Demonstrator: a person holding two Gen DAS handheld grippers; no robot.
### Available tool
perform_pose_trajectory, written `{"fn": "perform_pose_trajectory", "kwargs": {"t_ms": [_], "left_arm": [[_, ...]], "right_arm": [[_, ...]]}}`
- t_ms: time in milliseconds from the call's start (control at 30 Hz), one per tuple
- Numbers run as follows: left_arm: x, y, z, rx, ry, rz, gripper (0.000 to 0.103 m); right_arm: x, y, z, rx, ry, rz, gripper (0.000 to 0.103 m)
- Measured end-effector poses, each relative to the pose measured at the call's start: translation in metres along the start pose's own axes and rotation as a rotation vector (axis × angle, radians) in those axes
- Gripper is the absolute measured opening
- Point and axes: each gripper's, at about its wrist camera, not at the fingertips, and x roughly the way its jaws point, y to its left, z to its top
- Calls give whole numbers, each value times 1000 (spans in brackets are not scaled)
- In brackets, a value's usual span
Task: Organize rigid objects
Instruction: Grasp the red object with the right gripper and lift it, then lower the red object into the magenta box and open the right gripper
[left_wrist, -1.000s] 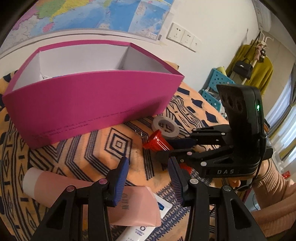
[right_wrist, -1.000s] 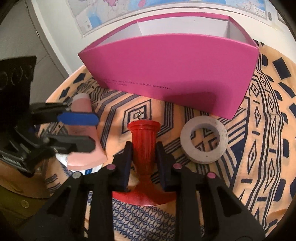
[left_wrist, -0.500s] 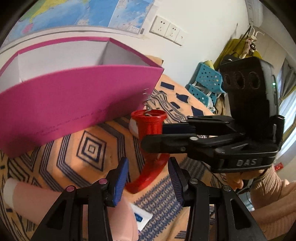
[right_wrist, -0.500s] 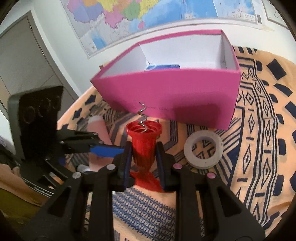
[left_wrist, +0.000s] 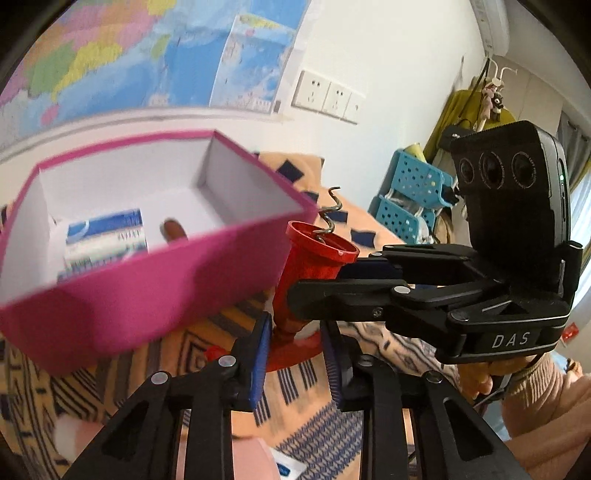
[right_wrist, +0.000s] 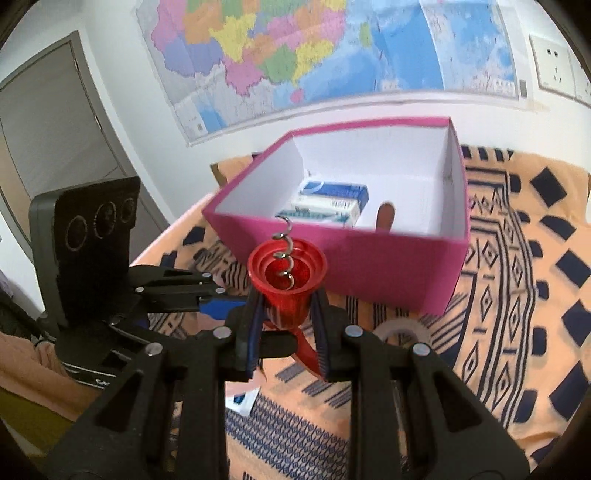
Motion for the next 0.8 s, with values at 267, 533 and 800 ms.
{"fn": "perform_pose_trajectory", "kwargs": {"t_ms": [267, 533, 800], "left_arm": [[-12, -5, 42, 54, -69, 35, 27], [-5, 6, 79, 52, -103, 75, 27], [16, 27, 98, 1, -75, 81, 27]], "right_arm": [[-14, 2, 41, -30, -85, -26, 27], [-13, -9, 74, -33, -126, -55, 27], [9, -27, 93, -13, -104, -90, 27]]}}
